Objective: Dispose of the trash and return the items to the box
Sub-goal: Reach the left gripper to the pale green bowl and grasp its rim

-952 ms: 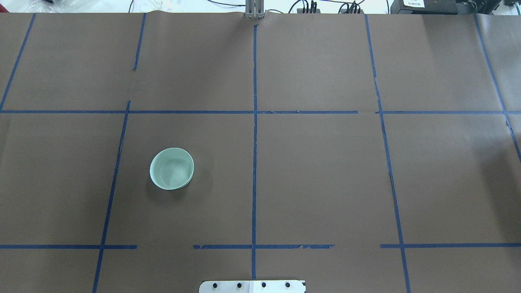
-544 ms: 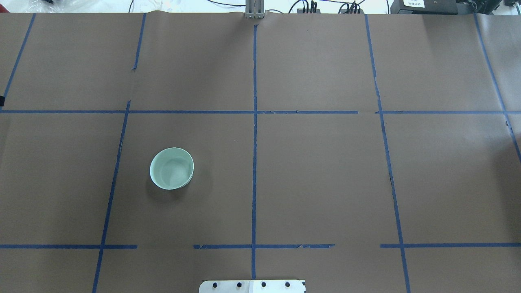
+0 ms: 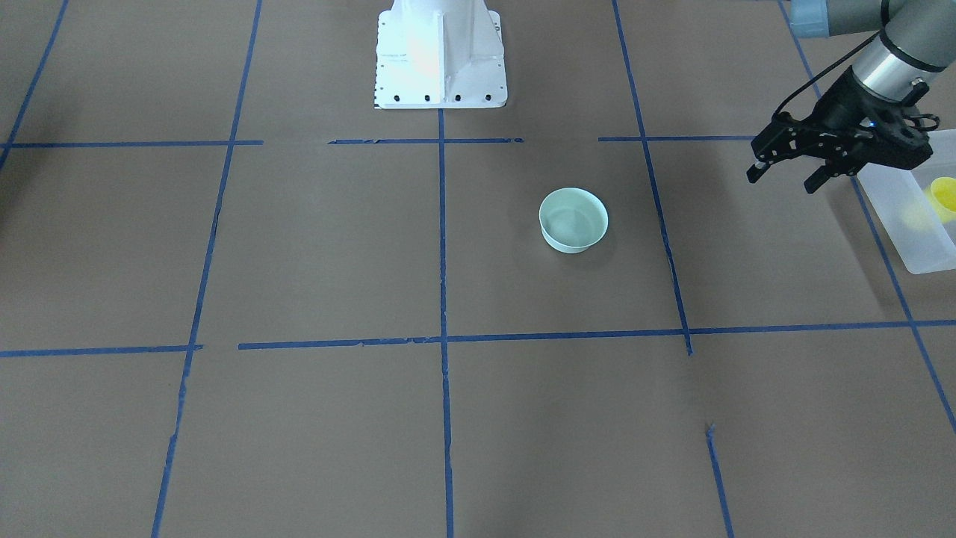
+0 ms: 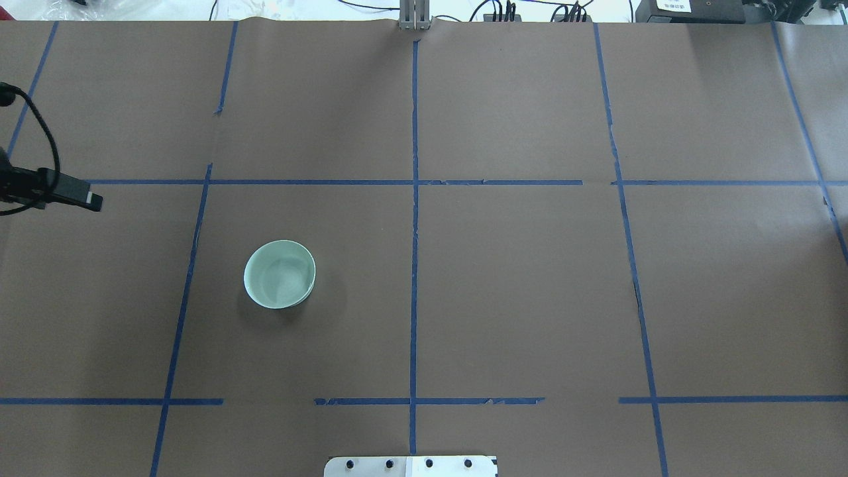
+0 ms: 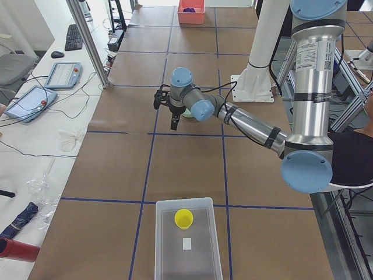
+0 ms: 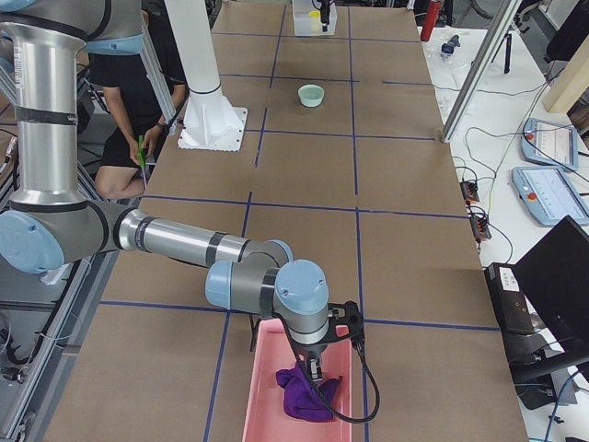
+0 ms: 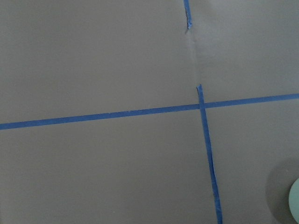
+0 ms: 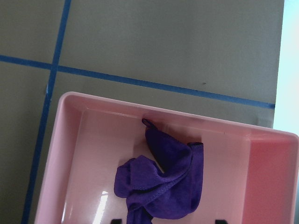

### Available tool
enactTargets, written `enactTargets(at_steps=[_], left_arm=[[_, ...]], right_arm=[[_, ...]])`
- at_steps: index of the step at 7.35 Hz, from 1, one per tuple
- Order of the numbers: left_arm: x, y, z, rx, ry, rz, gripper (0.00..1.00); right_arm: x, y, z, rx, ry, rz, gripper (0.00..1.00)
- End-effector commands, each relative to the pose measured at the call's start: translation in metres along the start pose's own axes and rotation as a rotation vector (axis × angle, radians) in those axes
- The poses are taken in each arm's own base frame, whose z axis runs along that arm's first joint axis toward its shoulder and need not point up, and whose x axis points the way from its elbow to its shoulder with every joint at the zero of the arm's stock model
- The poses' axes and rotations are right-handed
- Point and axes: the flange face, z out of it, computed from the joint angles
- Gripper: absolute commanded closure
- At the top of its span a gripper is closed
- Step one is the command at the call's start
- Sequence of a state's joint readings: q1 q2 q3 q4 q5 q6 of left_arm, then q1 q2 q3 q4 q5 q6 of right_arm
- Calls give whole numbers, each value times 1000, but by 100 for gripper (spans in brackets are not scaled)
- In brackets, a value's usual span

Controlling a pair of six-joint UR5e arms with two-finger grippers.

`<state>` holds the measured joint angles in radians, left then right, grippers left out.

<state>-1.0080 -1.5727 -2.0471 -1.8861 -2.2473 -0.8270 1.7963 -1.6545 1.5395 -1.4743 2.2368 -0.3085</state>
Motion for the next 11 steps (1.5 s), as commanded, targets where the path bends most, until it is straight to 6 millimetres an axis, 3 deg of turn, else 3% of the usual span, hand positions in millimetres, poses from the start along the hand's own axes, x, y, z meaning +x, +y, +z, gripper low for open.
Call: enactTargets(at_steps=[1,3,4,5,7,8,11], left_arm=[[90,15,48,-22,22,-91,0],[135,29,102,-36,-5,-181,0],[160,44,141,-35,-39,-215,1],[170,49,170,-46,-65,-248,2],[165,50,184,-44,-85,-254,5],[162,50,190,-49,-96,-259,12],[158,50,195,-49,-110,-264,64]], right_arm=[[-9,-1,-4,28,-57,48,0],[-20,-5,-9,48,-99,34,0],[-26,-8,-10,62,-144,30,0],[-28,-9,-10,60,-144,24,0],[-30,-10,-9,58,-146,22,0],[-31,-11,-8,56,-146,20,0],[-45,-18,-7,48,-152,16,0]])
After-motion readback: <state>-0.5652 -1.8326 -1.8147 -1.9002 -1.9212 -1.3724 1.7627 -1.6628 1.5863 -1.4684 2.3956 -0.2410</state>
